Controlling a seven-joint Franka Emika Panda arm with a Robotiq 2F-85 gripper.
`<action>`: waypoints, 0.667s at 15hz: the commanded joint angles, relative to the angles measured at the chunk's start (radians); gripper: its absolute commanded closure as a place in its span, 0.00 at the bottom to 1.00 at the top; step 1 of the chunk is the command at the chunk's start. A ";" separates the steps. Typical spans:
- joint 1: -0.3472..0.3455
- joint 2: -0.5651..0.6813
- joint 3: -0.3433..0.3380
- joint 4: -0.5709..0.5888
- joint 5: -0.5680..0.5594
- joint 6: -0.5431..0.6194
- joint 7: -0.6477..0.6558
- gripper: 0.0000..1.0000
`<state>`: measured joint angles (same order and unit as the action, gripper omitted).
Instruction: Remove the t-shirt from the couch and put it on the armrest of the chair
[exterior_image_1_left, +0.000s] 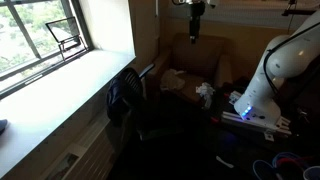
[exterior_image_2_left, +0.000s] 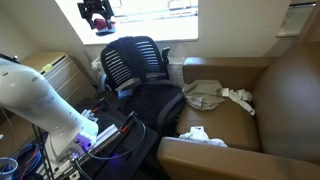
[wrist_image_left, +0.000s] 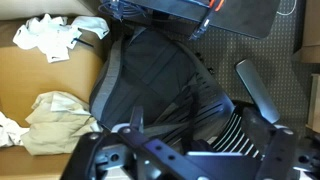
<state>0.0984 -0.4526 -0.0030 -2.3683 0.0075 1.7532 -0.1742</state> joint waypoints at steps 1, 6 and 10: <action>-0.008 0.000 0.007 0.002 0.003 -0.002 -0.002 0.00; -0.120 -0.088 -0.049 -0.157 -0.309 0.224 -0.030 0.00; -0.260 -0.127 -0.197 -0.185 -0.511 0.393 -0.045 0.00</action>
<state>-0.0672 -0.5242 -0.1172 -2.5179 -0.4617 2.0499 -0.2081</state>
